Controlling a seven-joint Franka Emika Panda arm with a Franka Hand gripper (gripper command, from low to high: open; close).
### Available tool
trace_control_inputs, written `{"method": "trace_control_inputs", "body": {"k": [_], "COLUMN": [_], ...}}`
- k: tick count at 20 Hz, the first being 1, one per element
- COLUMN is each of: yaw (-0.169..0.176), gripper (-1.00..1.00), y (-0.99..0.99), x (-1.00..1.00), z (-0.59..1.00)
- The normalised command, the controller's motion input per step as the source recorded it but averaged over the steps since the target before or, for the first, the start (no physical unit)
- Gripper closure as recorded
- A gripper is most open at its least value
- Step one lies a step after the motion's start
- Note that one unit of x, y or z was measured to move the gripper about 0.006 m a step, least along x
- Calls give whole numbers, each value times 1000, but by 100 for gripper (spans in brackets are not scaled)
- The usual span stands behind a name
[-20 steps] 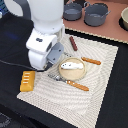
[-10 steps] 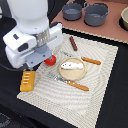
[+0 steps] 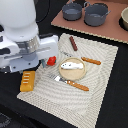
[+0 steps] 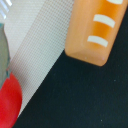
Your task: Interact with the objects in diverse but meaningful ways.
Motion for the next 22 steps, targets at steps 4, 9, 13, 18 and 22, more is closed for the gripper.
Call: {"method": "trace_control_inputs", "body": {"k": [4, 9, 13, 18, 22], "yaw": [-59, -52, -43, -36, -31], "gripper": [-100, -100, -100, 100, 100], "y": [-279, -166, -130, -116, -92], "x": [-176, -21, 0, 31, 196], "z": [-442, -467, -431, -299, 14]}}
